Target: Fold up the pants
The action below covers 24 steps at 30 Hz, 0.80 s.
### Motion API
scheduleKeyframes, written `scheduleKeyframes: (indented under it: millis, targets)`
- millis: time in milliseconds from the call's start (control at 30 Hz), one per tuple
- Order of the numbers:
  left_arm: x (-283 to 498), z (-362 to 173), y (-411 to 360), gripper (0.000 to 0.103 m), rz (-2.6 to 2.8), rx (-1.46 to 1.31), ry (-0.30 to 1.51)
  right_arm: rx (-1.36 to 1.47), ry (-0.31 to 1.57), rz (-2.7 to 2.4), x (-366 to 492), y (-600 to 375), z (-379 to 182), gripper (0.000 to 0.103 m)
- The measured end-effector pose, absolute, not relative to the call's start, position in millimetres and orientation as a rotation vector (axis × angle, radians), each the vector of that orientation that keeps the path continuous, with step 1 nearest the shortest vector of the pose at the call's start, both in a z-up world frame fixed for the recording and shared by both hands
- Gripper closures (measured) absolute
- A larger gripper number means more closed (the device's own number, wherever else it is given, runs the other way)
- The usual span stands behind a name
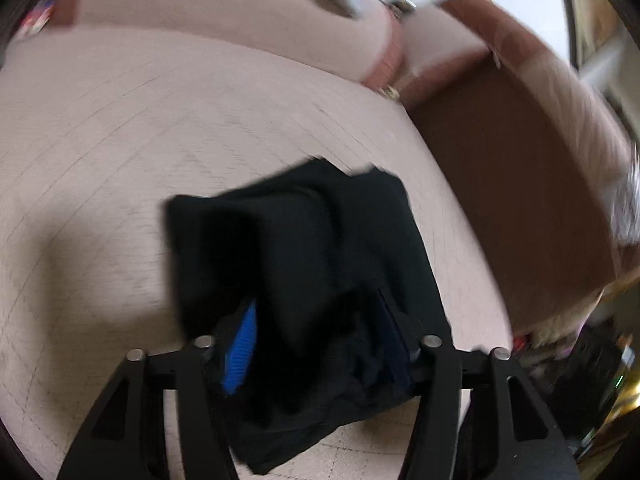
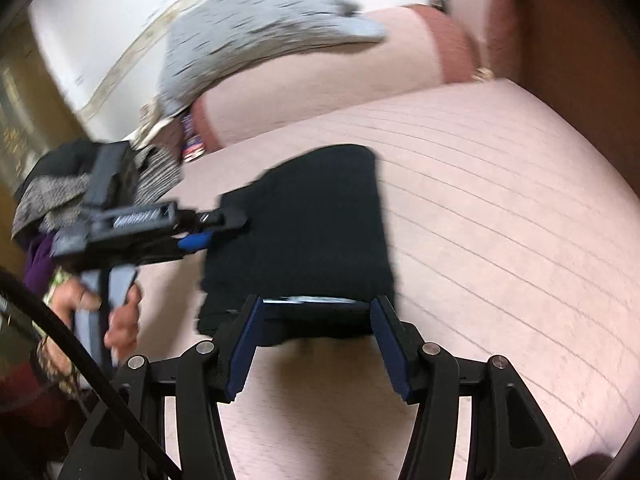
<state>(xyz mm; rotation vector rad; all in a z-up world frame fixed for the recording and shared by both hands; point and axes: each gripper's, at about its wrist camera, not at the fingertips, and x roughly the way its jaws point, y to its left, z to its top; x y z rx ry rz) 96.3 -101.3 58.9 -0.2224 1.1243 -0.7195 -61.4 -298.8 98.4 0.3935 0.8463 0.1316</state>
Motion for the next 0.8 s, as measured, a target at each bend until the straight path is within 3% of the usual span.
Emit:
scheduleKeyframes:
  millis: [33,333,500,800]
  targets:
    - [92,63,-108,0.092,-0.689,-0.167,1.109,0.402,0.847,0.117,-65,-303,96,0.043]
    - [82,82,-66,0.096,-0.564,-0.256,1.050,0.418,0.844,0.065,-73,-313,92,0.043]
    - [89,56,-69,0.095,-0.503,-0.211,1.138,0.407,0.844,0.080,-62,-304,95,0.043]
    - [86,55,-68,0.095,-0.460,-0.135,1.127,0.444,0.829,0.093,-30,-305,107,0.043]
